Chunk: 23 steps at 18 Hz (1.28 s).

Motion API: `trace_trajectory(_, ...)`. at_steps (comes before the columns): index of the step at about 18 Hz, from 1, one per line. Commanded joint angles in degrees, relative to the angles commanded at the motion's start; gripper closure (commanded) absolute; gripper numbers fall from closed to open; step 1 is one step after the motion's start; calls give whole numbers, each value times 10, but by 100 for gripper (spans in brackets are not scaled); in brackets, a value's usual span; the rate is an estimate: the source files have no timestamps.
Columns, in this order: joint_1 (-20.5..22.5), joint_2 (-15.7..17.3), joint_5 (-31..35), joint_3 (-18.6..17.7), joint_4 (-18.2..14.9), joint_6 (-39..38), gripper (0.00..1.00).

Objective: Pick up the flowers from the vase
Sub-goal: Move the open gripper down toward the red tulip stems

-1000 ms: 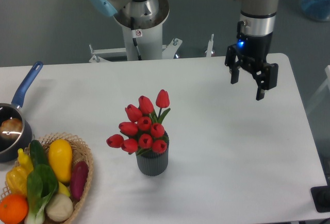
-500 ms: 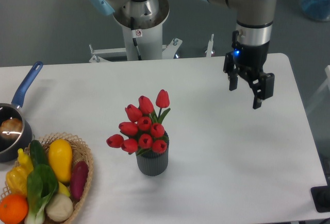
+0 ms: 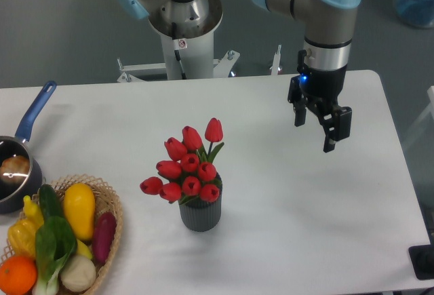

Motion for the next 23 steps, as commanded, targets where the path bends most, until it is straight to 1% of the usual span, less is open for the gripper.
trace_trajectory(4, -5, -12, 5, 13, 1, -4, 0)
trace_trajectory(5, -11, -22, 5, 27, 0, -5, 0)
trace_trajectory(6, -28, -33, 6, 40, 0, -9, 0)
trace_trajectory(7, -38, -38, 10, 43, -1, -10, 0)
trace_trajectory(11, -45, -47, 12, 44, -1, -17, 0)
trace_trajectory(15, -74, -65, 11, 56, 0, -86, 0)
trace_trajectory(19, -76, -66, 8, 56, -1, -97, 0)
trace_trajectory(20, -79, -65, -3, 56, -1, -110, 0)
trace_trajectory(23, -74, -64, -81, 48, -1, -183, 0)
